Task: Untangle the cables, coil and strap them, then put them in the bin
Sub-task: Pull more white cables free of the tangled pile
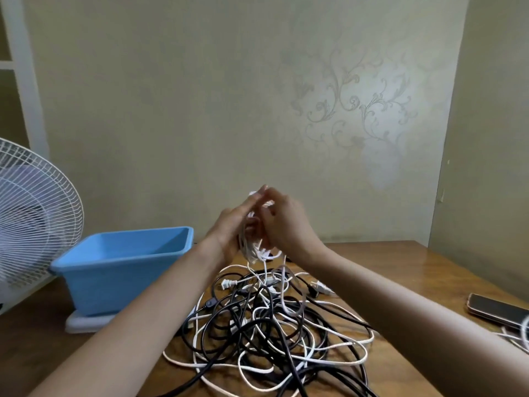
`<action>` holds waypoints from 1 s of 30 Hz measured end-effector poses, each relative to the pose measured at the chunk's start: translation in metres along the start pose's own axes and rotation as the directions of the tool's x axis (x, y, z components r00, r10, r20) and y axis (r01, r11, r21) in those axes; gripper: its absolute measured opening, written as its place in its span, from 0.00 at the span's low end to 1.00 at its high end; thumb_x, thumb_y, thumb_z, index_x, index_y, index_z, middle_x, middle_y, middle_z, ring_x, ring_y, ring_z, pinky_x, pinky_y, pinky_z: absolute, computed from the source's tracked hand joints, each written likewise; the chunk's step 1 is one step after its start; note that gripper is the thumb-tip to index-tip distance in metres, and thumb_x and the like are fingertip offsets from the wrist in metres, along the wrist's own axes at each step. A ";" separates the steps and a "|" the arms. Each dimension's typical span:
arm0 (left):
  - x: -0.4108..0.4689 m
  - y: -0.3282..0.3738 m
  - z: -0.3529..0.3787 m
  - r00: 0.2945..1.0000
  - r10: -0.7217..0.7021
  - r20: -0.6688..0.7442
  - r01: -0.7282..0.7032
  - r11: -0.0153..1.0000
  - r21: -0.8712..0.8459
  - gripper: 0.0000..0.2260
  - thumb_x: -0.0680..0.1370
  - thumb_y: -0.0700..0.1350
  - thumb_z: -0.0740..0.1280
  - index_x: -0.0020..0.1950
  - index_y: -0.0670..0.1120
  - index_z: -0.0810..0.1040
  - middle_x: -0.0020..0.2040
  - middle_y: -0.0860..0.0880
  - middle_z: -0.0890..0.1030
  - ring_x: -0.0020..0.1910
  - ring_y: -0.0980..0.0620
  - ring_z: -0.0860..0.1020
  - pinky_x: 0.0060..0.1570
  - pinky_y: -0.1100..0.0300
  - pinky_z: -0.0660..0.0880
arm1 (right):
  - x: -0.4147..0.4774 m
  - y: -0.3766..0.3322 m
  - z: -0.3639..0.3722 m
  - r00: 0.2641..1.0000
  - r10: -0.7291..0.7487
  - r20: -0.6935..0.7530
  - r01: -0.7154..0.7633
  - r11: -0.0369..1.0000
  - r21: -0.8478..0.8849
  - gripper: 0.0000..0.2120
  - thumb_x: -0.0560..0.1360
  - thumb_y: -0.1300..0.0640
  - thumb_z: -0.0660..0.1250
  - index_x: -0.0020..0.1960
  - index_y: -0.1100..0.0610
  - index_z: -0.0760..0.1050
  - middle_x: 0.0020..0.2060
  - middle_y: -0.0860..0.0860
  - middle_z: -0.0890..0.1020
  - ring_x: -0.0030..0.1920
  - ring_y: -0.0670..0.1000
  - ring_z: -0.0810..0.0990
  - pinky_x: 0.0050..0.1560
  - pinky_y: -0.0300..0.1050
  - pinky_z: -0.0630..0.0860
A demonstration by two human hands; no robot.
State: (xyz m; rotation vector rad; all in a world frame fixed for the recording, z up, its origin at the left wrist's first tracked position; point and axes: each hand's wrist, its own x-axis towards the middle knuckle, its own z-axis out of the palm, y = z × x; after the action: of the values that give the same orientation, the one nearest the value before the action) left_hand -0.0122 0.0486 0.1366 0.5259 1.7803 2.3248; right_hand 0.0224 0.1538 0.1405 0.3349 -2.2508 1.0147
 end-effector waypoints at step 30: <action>-0.006 0.054 -0.045 0.881 0.467 -0.071 -0.441 0.762 -0.475 0.15 0.82 0.49 0.53 0.36 0.47 0.64 0.26 0.54 0.63 0.24 0.59 0.62 0.28 0.69 0.64 | -0.034 0.073 -0.014 0.852 0.251 0.460 -0.488 0.699 0.522 0.09 0.73 0.72 0.66 0.39 0.61 0.78 0.31 0.51 0.80 0.31 0.45 0.77 0.38 0.38 0.72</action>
State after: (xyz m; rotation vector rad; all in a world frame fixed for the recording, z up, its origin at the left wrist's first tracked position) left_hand -0.0189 -0.0088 0.1770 1.0049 1.0491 2.9015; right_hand 0.0210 0.2123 0.0830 0.3584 -2.2743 2.0972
